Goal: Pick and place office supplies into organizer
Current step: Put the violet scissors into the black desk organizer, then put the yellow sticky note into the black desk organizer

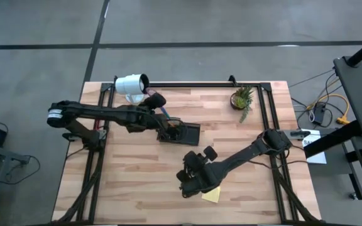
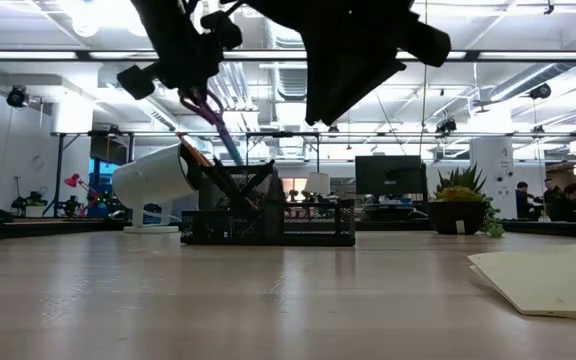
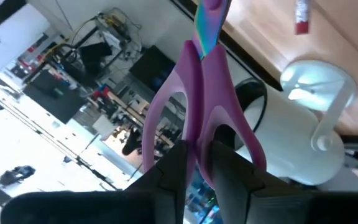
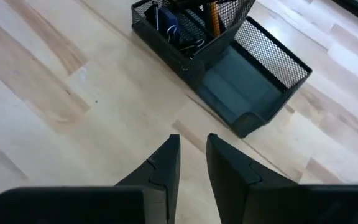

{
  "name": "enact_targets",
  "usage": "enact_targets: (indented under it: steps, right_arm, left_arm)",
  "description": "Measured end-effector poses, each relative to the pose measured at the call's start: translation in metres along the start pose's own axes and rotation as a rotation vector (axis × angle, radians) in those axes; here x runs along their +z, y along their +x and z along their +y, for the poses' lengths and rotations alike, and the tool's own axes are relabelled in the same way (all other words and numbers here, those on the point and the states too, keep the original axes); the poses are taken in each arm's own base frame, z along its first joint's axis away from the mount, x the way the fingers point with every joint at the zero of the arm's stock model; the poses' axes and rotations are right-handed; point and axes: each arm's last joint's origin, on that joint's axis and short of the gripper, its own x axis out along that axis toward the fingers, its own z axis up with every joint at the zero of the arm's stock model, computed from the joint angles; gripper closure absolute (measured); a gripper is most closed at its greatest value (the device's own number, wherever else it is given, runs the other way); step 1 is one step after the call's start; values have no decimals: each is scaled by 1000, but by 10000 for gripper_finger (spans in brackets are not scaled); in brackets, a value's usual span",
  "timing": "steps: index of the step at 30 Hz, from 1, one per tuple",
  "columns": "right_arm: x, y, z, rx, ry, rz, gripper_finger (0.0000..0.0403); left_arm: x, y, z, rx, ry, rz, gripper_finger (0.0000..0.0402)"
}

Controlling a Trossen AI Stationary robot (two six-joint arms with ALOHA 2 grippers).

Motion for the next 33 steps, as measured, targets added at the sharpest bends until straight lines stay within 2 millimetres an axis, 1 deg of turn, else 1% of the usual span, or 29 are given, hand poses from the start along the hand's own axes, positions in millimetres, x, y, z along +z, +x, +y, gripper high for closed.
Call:
enact_targets:
  steps: [3,9,13,16,20,26,28,30,33]
  right_arm:
    - [-4,-3,0,5,-2,16,335]
    - [-10,-8,2,19,-14,44,335]
    - [-14,-11,3,27,-2,48,335]
    - [-17,-15,3,33,-3,48,335]
    - [-23,-19,4,42,-7,47,335]
    - [-27,-21,4,38,-25,48,335]
    - [-28,-21,3,31,-33,49,335]
    - [-28,-21,3,27,-36,49,335]
    - [-28,-21,2,23,-35,42,335]
  left_arm:
    - [6,3,0,9,35,20,355]
    - [22,11,-3,-6,84,38,381]
    - [31,13,-6,-13,116,37,390]
    - [35,11,-7,-7,125,29,391]
    - [38,1,-8,16,107,5,391]
    - [42,-21,-6,76,100,-37,391]
    - [43,-29,-3,116,92,-26,391]
    - [42,-38,2,153,49,-25,391]
    - [33,-56,20,216,-74,-32,391]
